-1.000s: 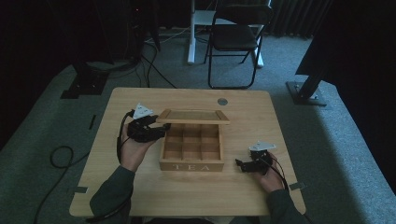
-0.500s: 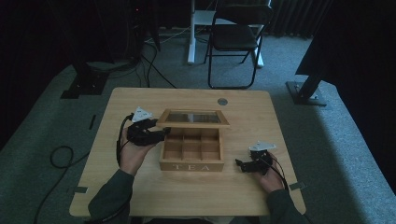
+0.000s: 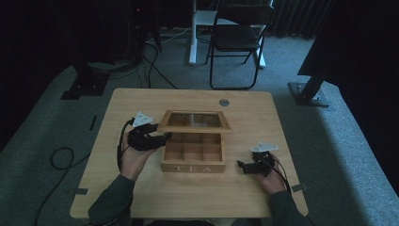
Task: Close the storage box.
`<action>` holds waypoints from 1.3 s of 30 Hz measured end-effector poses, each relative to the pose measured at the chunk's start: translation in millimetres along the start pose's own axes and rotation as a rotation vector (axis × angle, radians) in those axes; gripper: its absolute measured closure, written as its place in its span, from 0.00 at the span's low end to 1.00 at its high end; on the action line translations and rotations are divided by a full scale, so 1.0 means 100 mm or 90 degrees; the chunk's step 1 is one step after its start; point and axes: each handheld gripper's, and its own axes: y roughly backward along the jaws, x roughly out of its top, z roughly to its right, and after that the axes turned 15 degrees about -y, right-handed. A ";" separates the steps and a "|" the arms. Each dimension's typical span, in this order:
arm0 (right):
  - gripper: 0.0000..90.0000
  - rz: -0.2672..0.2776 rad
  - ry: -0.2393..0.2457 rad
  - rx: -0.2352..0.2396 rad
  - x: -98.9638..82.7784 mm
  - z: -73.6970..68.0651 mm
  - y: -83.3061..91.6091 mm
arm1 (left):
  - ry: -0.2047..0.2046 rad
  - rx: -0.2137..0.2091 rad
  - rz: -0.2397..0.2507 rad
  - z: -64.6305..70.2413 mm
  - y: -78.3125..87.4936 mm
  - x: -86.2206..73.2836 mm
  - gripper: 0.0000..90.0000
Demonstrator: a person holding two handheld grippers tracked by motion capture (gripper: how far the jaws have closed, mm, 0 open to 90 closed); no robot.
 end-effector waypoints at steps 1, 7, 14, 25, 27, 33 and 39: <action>0.14 0.000 0.000 0.000 0.00 0.00 0.00 | 0.000 0.000 0.000 0.00 0.00 -0.01 0.41; 0.14 0.000 -0.001 0.000 0.00 0.00 0.00 | 0.001 -0.002 -0.007 0.03 0.00 -0.05 0.41; 0.14 -0.001 0.000 0.000 0.00 0.00 0.00 | 0.006 -0.011 -0.014 0.05 0.00 -0.11 0.41; 0.14 0.000 -0.001 0.000 0.00 0.00 0.00 | -0.003 -0.008 -0.021 0.10 -0.02 -0.17 0.40; 0.14 0.000 0.000 0.000 0.00 0.00 0.00 | -0.004 -0.009 -0.024 0.11 -0.02 -0.18 0.40; 0.14 0.001 0.000 0.000 0.00 0.00 0.00 | -0.005 -0.008 -0.029 0.12 -0.04 -0.21 0.40; 0.14 0.001 0.000 0.000 0.00 0.00 0.00 | -0.004 -0.012 -0.037 0.13 -0.07 -0.26 0.39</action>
